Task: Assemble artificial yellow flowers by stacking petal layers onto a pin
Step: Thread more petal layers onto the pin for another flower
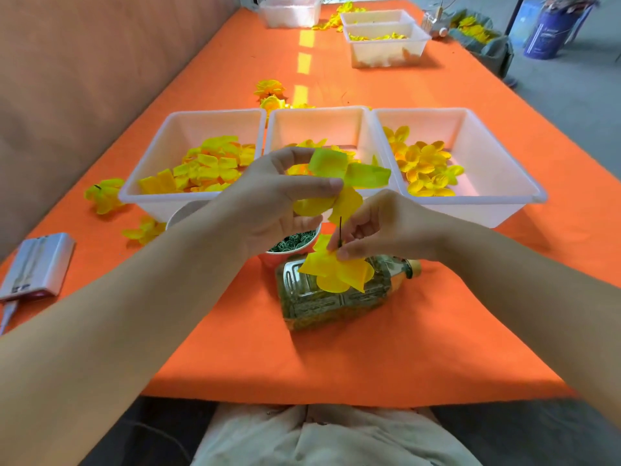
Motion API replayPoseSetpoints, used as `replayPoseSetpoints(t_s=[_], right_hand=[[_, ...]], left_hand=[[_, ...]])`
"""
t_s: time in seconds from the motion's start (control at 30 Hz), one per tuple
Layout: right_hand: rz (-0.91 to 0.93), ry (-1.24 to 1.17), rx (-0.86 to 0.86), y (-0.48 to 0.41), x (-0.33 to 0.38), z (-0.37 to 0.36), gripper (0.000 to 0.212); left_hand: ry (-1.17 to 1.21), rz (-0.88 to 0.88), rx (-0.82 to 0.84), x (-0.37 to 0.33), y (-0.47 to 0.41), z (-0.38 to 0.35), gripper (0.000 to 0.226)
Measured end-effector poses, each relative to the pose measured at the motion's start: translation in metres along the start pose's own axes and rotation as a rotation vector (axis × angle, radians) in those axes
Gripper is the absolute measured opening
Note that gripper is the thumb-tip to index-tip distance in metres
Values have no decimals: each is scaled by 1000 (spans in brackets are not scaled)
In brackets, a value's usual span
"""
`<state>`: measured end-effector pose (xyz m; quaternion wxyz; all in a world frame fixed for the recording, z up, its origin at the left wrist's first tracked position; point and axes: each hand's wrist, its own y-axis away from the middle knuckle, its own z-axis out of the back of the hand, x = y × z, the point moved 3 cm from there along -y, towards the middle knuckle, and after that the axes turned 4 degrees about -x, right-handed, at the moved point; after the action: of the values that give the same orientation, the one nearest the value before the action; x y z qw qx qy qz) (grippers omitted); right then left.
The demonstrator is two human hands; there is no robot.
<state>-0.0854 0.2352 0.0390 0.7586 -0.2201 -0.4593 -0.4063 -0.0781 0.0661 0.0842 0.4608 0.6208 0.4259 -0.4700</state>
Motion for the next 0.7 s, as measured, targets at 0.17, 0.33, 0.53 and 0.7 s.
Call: replayPoseSetpoints(t_s=[0.17, 0.33, 0.53, 0.7], right_hand=[[1, -51, 3, 2, 3, -3, 33], [-14, -70, -7, 1, 0, -2, 35], [5, -86, -8, 1, 1, -2, 40], [-12, -86, -29, 0, -3, -1, 33]], left_hand=[[36, -41, -46, 1, 2, -9, 55], [-446, -569, -358, -8, 1, 3, 20], [-858, -833, -278, 3, 17, -6, 13], [-963, -849, -235, 14, 24, -8, 16]])
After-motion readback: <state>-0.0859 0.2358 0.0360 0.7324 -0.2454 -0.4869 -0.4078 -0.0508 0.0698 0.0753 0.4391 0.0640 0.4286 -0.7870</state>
